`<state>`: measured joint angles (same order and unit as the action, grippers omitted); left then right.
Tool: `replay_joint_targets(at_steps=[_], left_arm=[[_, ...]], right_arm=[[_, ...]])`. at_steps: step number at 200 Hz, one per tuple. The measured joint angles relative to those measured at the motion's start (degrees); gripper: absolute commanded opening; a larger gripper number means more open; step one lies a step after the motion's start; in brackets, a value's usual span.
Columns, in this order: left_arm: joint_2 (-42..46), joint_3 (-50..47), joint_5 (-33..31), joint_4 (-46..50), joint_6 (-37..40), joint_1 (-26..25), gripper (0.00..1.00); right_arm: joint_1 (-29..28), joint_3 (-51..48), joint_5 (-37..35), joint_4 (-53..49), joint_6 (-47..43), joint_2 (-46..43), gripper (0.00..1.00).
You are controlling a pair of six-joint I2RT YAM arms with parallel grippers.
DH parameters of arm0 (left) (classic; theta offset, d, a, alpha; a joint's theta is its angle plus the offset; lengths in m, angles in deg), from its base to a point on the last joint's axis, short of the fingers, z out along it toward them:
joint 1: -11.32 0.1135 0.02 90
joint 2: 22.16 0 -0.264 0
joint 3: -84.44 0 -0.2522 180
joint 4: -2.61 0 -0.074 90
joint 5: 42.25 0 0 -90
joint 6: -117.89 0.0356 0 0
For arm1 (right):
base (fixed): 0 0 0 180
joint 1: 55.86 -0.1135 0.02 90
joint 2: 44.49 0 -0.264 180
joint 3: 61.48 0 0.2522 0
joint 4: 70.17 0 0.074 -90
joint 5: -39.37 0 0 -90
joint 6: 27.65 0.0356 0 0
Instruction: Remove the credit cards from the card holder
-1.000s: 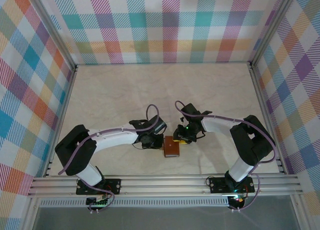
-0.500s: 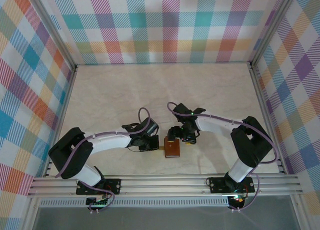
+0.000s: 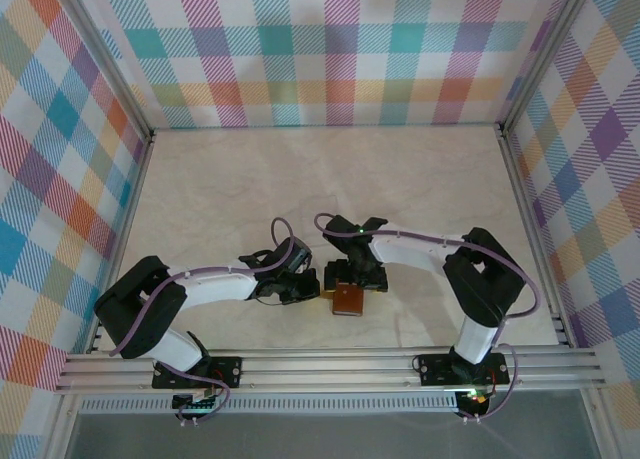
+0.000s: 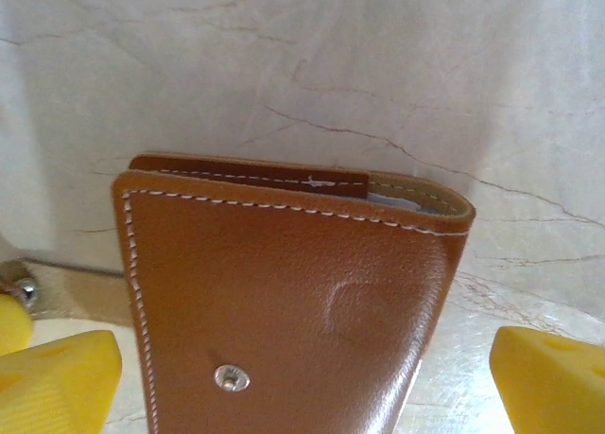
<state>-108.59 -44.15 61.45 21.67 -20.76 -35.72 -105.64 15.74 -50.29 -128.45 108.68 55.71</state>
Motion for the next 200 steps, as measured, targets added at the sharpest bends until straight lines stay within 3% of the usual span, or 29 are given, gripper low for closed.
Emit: replay_joint_targets(at_steps=[200], left_arm=[[-0.07,-0.39,0.83,-0.98,-0.02,0.48,0.08]], right_arm=[[-0.94,2.47,-3.41,-5.33,1.01,0.57,1.0]])
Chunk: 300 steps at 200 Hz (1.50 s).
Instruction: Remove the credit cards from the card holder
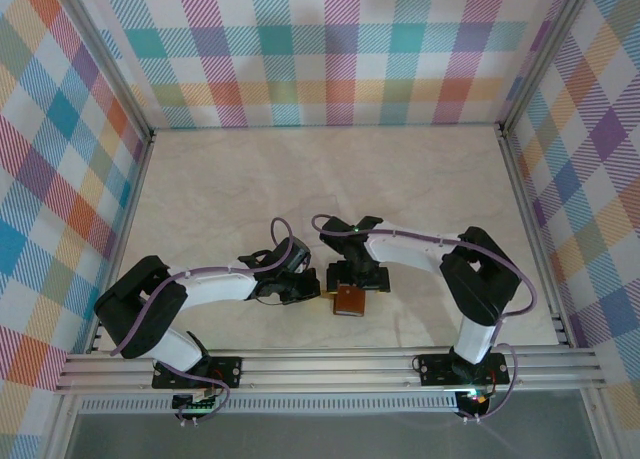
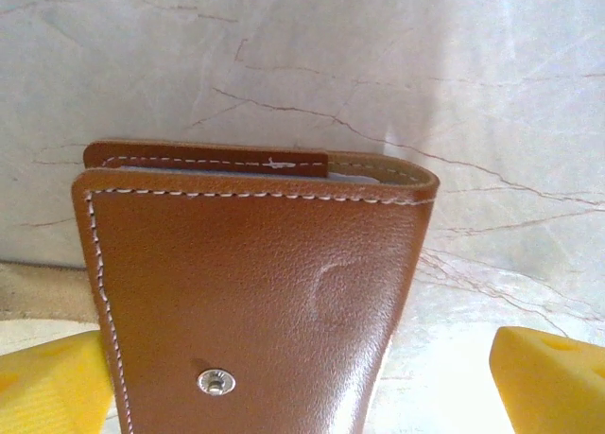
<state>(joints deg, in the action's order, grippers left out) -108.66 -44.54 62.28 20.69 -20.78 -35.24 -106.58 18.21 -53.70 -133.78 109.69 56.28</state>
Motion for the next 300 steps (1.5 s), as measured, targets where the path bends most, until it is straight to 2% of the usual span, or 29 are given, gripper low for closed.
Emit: replay_joint_targets(at_steps=[55,79,155,185,210,234,270,300], left_arm=[[-0.02,0.13,-0.04,0.22,0.02,0.0,0.07],[-0.04,0.2,-0.04,0.39,0.02,0.0,0.07],[-0.33,1.27,-0.2,1.95,0.04,0.0,0.07],[-0.33,1.64,-0.44,2.97,0.07,0.0,0.08],[-0.33,2.05,-1.07,4.15,0.17,0.0,0.1],[-0.24,2.36,-2.03,5.53,0.33,0.0,0.16],[2.16,2.91,-4.39,10.71,1.14,0.02,0.25],[6.4,4.59,-7.15,16.02,1.75,0.24,0.25]], right_arm=[[0.0,0.66,-1.46,-2.19,-0.22,-2.03,0.94],[0.0,0.74,-2.14,-2.93,-0.42,-3.02,0.87],[-0.04,0.79,-3.21,-4.11,-1.77,-5.84,0.45],[-0.04,0.79,-3.85,-4.74,-1.81,-6.47,0.32],[-0.04,0.76,-3.85,-4.9,-2.36,-6.49,0.2],[-0.04,0.55,-3.8,-4.9,-2.51,-6.6,0.06],[0.0,0.09,-2.91,-4.0,-2.75,-7.76,0.02],[0.0,-0.83,-0.76,-1.64,-2.69,-9.16,0.01]])
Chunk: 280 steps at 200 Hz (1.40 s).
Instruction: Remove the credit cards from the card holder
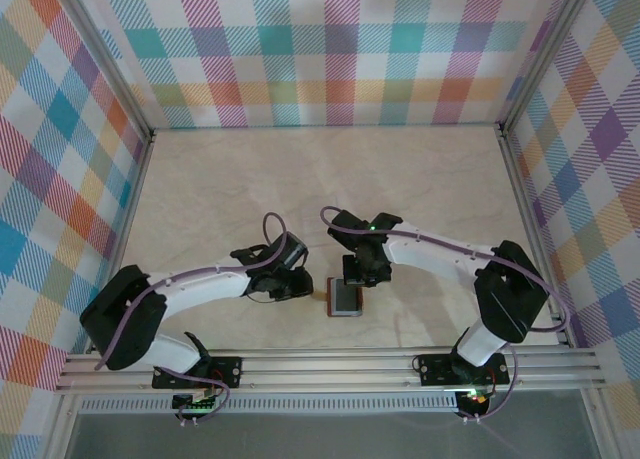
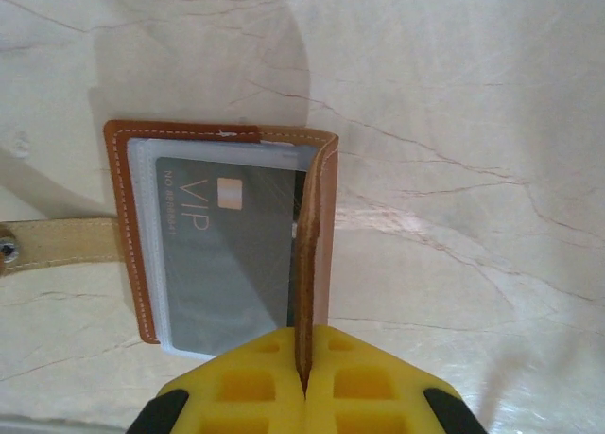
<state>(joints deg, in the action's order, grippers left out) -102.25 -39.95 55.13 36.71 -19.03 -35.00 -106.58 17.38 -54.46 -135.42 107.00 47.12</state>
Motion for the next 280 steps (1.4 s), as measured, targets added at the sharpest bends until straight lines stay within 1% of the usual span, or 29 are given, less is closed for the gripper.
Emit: replay_joint_targets(at_steps=[24,48,103,138,175,233,280], left_arm=[[3.37,1.81,-0.92,2.38,0.26,0.02,0.23],[4.44,3.23,-0.83,3.58,0.46,0.02,0.21],[4.33,3.37,1.11,3.58,0.44,0.02,0.19],[2.82,3.37,1.53,3.5,0.46,0.02,0.18],[0.07,2.6,1.46,3.32,0.52,0.02,0.17],[-3.91,2.29,-1.53,5.03,2.69,-0.13,0.26],[-5.25,3.43,-3.5,6.69,3.93,-1.07,0.28]], right_arm=[[0.0,-0.83,2.25,2.91,0.35,-1.11,0.01],[0.0,-1.4,4.63,6.34,1.07,-1.57,0.0],[0.0,-5.31,9.64,15.65,3.3,-2.21,0.0],[0.0,-8.0,12.74,22.01,3.85,-2.23,0.0],[0.0,-9.09,14.64,25.4,4.09,-2.23,0.0],[0.0,-9.14,15.98,27.36,4.24,-2.19,0.0],[0.0,-9.18,16.17,27.5,4.24,-2.08,0.0]])
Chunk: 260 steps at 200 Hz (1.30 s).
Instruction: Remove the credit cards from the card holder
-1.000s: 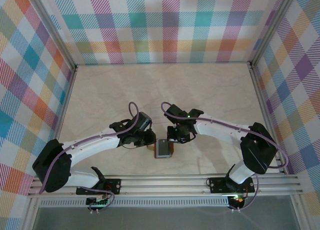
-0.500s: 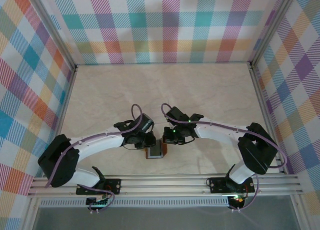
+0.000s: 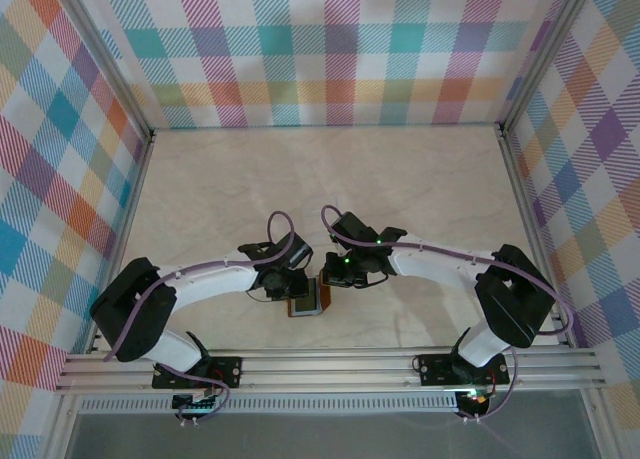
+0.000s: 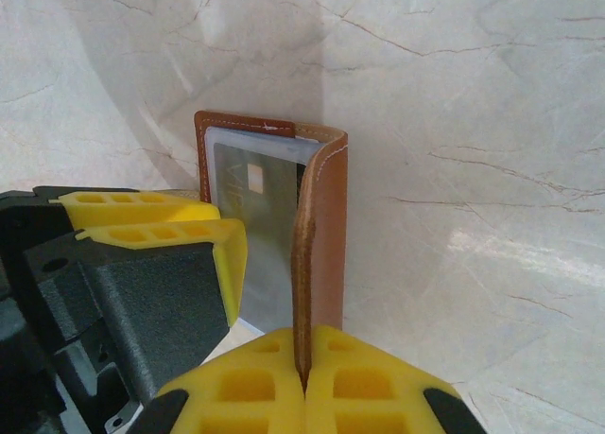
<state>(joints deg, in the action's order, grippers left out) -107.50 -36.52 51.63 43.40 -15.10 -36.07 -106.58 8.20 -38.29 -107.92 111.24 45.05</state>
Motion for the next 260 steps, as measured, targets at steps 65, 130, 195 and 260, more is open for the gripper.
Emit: replay_joint_targets(at_steps=[65,130,195,260], left_arm=[[-1.2,1.81,-3.76,4.04,1.7,-0.9,0.3],[-1.16,2.25,-5.62,7.1,2.34,-0.92,0.34],[-1.2,2.1,-5.9,7.15,2.34,-0.92,0.33],[-1.31,1.75,-5.79,6.16,2.32,-0.92,0.33]], right_arm=[[0.0,0.0,-0.02,0.0,0.0,0.04,0.01],[0.0,0.0,-0.04,-0.02,0.0,0.04,0.02],[0.02,0.0,-1.18,-0.87,-0.2,0.04,0.25],[0.11,0.31,-9.77,-8.22,-2.73,0.59,0.54]])
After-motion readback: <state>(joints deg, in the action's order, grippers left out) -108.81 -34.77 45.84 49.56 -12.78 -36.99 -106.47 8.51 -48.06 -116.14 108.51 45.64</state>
